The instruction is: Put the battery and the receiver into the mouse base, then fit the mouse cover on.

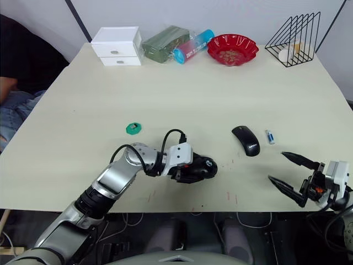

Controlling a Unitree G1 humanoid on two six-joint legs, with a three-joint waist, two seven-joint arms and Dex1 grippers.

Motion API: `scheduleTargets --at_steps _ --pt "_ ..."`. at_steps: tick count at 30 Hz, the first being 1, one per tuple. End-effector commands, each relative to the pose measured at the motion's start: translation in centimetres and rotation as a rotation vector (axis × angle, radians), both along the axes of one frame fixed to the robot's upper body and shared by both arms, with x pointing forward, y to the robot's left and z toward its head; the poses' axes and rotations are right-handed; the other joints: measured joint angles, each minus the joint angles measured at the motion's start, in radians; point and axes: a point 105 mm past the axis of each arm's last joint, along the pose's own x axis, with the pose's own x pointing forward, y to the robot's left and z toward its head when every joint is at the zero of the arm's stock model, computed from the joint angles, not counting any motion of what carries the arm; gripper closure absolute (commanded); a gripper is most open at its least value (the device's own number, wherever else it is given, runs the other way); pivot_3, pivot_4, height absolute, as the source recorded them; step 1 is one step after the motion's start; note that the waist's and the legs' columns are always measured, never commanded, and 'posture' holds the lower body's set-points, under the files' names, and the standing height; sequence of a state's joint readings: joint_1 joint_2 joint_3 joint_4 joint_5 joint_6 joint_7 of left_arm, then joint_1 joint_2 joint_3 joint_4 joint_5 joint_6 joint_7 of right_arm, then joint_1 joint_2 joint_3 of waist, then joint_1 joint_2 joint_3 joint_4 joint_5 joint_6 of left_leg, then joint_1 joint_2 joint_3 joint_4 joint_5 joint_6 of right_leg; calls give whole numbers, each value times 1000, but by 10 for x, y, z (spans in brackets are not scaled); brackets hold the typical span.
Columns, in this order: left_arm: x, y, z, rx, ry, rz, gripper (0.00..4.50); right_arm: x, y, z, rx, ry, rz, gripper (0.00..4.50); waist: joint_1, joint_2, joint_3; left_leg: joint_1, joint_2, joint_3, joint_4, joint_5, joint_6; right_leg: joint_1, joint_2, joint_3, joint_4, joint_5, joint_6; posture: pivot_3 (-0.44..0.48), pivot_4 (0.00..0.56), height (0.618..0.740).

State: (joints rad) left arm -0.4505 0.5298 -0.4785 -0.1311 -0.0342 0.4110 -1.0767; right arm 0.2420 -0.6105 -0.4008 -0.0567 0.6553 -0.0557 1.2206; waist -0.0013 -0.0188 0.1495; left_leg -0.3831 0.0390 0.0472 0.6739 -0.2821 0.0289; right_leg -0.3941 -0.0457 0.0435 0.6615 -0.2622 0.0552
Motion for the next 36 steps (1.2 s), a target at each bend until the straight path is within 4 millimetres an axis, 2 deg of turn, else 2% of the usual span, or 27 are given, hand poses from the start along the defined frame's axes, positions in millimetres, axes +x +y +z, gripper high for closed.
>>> scheduleTargets --at_steps 1,3,6,9,11,14,19,25,30,33,34,36 --pt "1 1 -2 27 2 8 1569 13 -8 3 -19 19 -115 0 0 0 0 0 0 0 0 0 0 0 0 0 0 0 0 0 150 740" --pt "1 1 -2 30 2 9 1569 17 -8 1 -27 28 -150 0 0 0 0 0 0 0 0 0 0 0 0 0 0 0 0 0 150 740" --pt "-1 0 -4 41 2 5 1569 38 -10 -8 -46 92 -314 0 -1 0 0 0 0 0 0 0 0 0 0 0 0 0 0 0 150 740" --pt "-2 -1 -4 43 6 4 1569 48 -4 -13 -124 80 -360 0 -3 1 -1 0 0 0 0 0 0 0 0 0 0 0 0 0 150 740" --pt "-1 -1 -4 40 9 15 1569 63 -12 -16 -131 89 -483 0 -3 1 -1 0 0 0 0 0 0 -1 0 0 0 0 0 0 150 740" --pt "0 1 -5 50 0 17 1569 77 -9 -19 -122 100 -573 0 -3 1 -1 -1 0 0 0 0 0 -1 0 0 0 0 0 0 150 740" --pt "1 2 -4 52 5 16 1569 86 -3 -29 -134 149 -625 0 -3 1 -1 -1 0 0 0 0 0 -1 0 0 0 0 0 0 150 740" --pt "2 4 -4 59 8 16 1569 96 -9 -33 -110 207 -716 0 -9 1 -1 -1 0 0 0 0 0 -1 0 0 0 0 0 0 150 740" --pt "2 4 -4 60 5 15 1569 98 -10 -36 -97 241 -721 0 -10 1 -1 -1 0 0 0 0 0 -1 0 0 0 0 0 0 150 740" --pt "2 4 -4 59 5 15 1569 99 -10 -35 -101 237 -711 769 -10 1 -1 -1 0 0 0 0 0 -1 0 0 0 0 0 0 150 740" --pt "2 4 -4 59 5 15 1569 99 -10 -35 -98 238 -713 1128 -10 1 -1 -1 0 0 0 0 0 -1 0 0 0 0 0 0 150 740" --pt "2 4 -4 60 6 15 1569 100 -10 -34 -98 238 -713 2119 -10 1 -1 -1 0 0 0 0 0 -1 0 0 0 0 0 0 150 740"
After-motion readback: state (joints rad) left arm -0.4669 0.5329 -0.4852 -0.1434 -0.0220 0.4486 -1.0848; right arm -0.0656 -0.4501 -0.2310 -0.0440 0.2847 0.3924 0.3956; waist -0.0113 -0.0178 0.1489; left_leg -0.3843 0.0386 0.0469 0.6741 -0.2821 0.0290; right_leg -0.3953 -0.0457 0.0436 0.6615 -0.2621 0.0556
